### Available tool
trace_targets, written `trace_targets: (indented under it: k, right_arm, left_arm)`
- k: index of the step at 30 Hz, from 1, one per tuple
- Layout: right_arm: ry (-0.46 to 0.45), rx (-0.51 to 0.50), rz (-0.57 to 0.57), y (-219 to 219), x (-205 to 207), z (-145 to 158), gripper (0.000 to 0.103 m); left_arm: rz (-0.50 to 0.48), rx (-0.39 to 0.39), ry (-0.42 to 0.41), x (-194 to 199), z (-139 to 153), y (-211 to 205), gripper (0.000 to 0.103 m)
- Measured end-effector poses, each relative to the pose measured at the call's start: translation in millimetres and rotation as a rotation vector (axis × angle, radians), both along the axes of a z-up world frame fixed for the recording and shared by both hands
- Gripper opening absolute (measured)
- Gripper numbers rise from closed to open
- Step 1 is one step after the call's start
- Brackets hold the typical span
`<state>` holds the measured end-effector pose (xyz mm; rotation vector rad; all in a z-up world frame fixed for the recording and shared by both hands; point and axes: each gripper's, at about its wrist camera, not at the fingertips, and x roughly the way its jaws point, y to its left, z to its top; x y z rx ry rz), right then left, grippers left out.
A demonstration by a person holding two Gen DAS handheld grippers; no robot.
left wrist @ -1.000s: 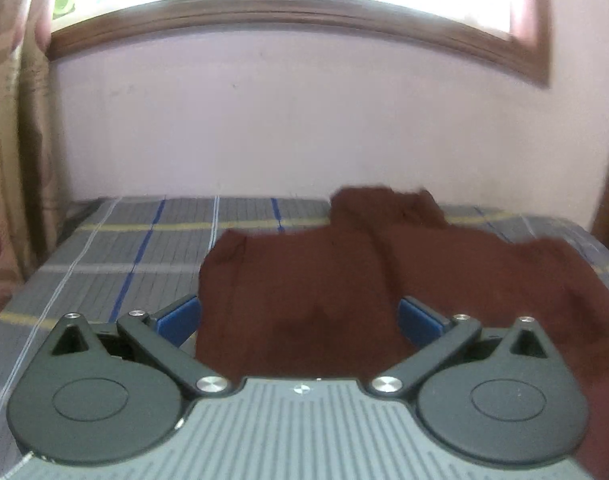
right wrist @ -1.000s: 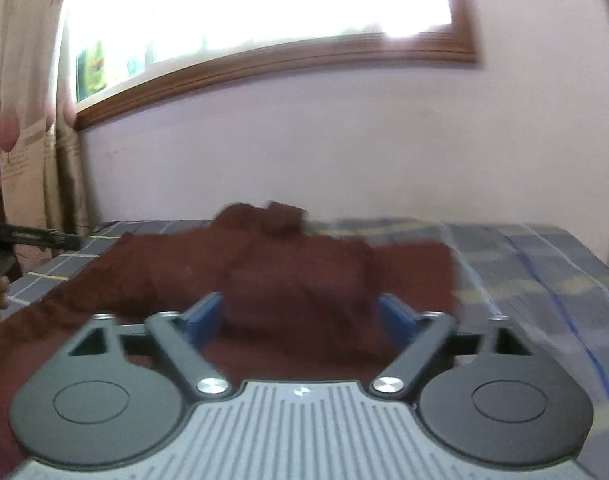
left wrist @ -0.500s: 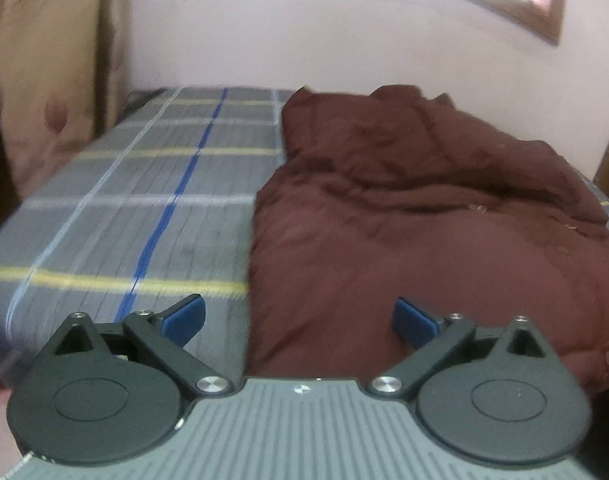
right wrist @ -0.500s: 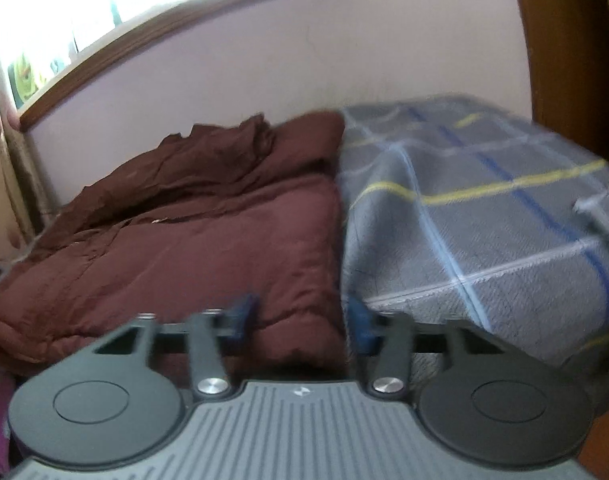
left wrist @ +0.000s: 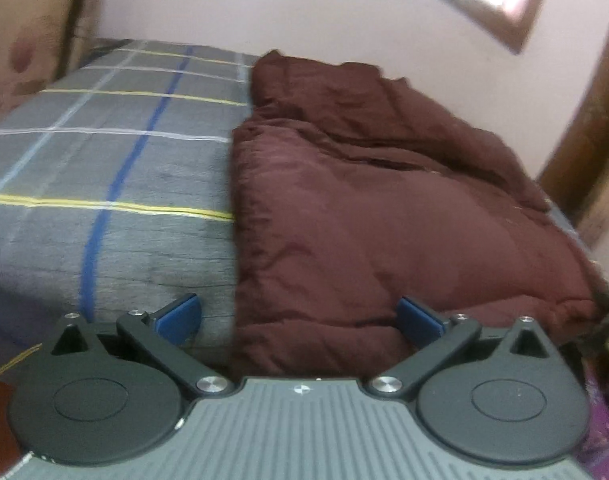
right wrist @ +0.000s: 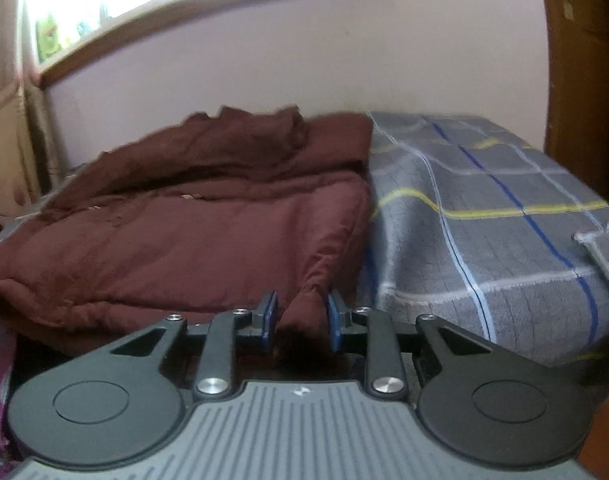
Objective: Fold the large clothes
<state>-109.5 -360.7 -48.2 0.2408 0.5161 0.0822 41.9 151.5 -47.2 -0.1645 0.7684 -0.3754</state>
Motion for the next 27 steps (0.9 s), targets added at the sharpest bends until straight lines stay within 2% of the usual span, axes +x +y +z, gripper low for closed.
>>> trace_targets:
  k: [1,2,3,4,5,6,7,9,11,13,14,16,17,19,23,26,27]
  right_arm:
    - [0.021,0.053,0.002,-7.9,5.1,-5.4,0.025]
    - [0.048,0.115,0.004,-17.8,11.7,-12.6,0.025]
    - [0.067,0.174,-0.007,-26.1,16.4,-18.3,0.025]
    - [0.064,0.229,-0.021,-31.7,17.0,-20.1,0.025]
    - [0.06,0.266,-0.027,-34.2,16.4,-19.3,0.025]
    - [0.041,0.269,-0.013,-31.9,13.4,-15.4,0.017]
    - [0.023,0.274,-0.004,-29.8,10.1,-11.6,0.016]
    - [-0.009,0.354,0.0,-33.9,4.4,-5.7,0.013]
    - [-0.032,0.441,-0.006,-43.6,2.5,-2.8,0.013]
    - [-0.046,0.55,-0.009,-53.9,1.1,-3.0,0.012]
    - [-0.049,0.569,-0.008,-55.3,1.3,-2.1,0.012]
    - [-0.037,0.512,-0.011,-52.0,3.5,-0.7,0.012]
    - [-0.01,0.469,-0.018,-49.5,5.5,-3.9,0.012]
    - [0.041,0.475,-0.015,-51.4,9.7,-14.9,0.014]
    - [0.064,0.476,0.0,-52.3,11.0,-20.4,0.017]
    - [0.083,0.445,0.018,-45.1,18.7,-22.8,0.017]
    - [0.089,0.442,0.026,-43.5,20.9,-24.0,0.017]
  left_arm:
    - [-0.019,-0.023,0.013,1.0,-0.3,-2.2,0.095]
    - [-0.042,-0.049,0.02,1.3,0.5,-4.6,0.082]
    - [-0.061,-0.06,0.018,0.8,2.4,-8.4,0.077]
    - [-0.061,-0.043,0.009,0.5,3.5,-12.9,0.076]
    - [-0.059,-0.035,0.005,0.9,2.9,-14.5,0.07]
    - [-0.054,-0.042,0.004,1.2,2.8,-14.4,0.064]
    - [-0.04,-0.054,0.003,1.5,2.4,-12.4,0.052]
    - [-0.002,-0.097,0.011,2.2,6.2,-8.0,0.037]
    - [0.027,-0.14,-0.013,-1.3,13.3,-4.2,0.033]
    - [0.027,-0.124,-0.051,-3.8,21.0,-8.0,0.032]
    - [0.014,-0.095,-0.071,-5.7,24.1,-12.5,0.032]
    - [-0.007,-0.035,-0.096,-9.2,25.9,-21.8,0.032]
    - [-0.02,-0.025,-0.085,-8.2,23.9,-23.7,0.037]
    - [-0.02,-0.02,-0.071,-7.0,18.6,-23.2,0.045]
    - [-0.03,-0.047,-0.025,-1.5,8.8,-19.2,0.077]
    - [-0.032,-0.061,-0.003,0.8,2.9,-19.9,0.081]
    - [-0.033,-0.073,0.0,2.1,1.9,-19.0,0.077]
